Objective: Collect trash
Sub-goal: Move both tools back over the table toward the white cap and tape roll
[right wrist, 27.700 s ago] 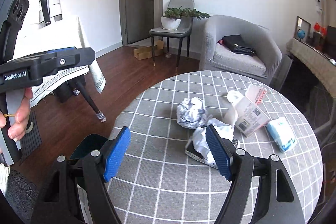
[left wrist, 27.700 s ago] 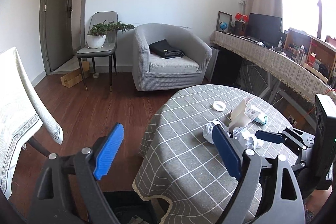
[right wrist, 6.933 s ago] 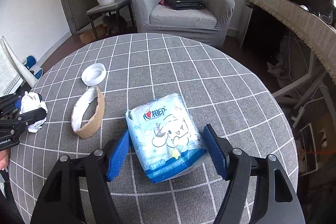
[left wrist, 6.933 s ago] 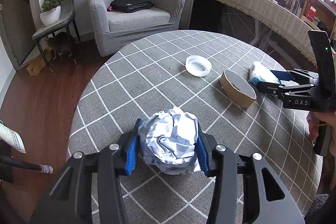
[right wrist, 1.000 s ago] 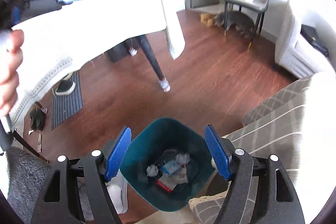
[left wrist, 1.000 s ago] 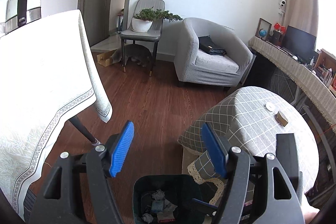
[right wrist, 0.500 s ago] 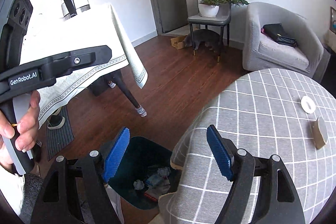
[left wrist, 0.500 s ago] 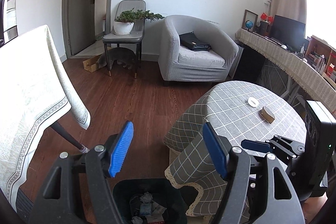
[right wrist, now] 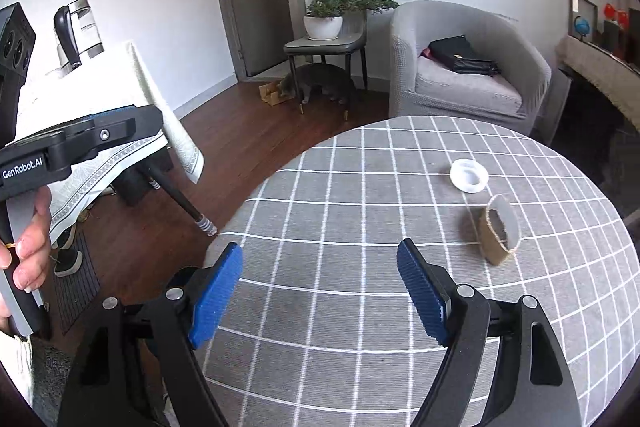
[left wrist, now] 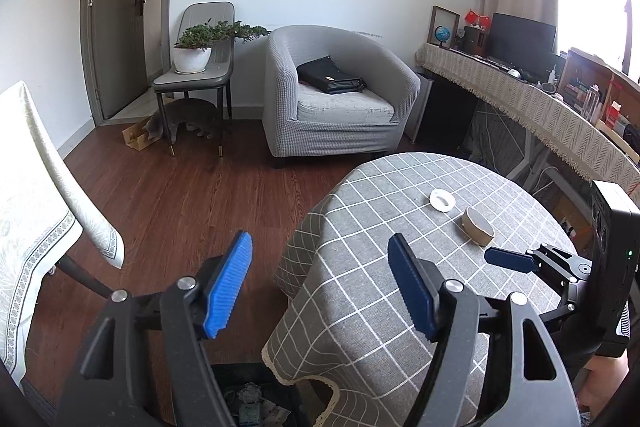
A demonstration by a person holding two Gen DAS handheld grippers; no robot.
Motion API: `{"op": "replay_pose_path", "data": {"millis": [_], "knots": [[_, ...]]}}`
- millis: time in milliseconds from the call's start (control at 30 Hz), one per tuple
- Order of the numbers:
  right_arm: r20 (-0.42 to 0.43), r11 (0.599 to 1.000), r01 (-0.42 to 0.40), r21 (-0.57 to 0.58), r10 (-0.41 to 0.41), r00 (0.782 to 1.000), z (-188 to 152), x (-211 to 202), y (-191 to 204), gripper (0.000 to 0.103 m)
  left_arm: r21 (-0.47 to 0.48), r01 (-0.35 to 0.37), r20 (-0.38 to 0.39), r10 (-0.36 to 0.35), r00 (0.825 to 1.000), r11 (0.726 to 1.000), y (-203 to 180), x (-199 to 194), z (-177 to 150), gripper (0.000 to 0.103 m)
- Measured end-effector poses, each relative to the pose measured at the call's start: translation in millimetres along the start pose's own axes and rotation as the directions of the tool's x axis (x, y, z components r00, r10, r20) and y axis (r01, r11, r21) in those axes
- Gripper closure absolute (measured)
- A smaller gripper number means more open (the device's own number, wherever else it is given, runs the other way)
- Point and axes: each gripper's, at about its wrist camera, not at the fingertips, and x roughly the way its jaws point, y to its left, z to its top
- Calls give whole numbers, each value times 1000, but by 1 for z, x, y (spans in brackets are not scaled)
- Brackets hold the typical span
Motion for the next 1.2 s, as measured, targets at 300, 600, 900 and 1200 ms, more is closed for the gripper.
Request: {"op": "replay_pose_path", "data": {"millis": [300, 600, 900, 1200], "knots": [[-12, 989, 133, 62, -133, 991, 2, 3, -63, 22, 53, 78, -34, -76, 996, 996, -34, 53, 16, 29], [-39, 971, 209, 118, -206, 978, 10, 19, -104, 21, 101, 123, -107, -112, 988, 987, -57, 105, 22, 27], [-133, 962, 244, 124, -227, 965, 13, 49, -124, 31, 110, 141, -145, -125, 982, 984, -70, 137, 36, 27], [-158, 966, 234, 110, -216, 964, 11, 53, -127, 51, 91, 153, -186, -135, 973, 984, -81, 156, 43, 26]]}}
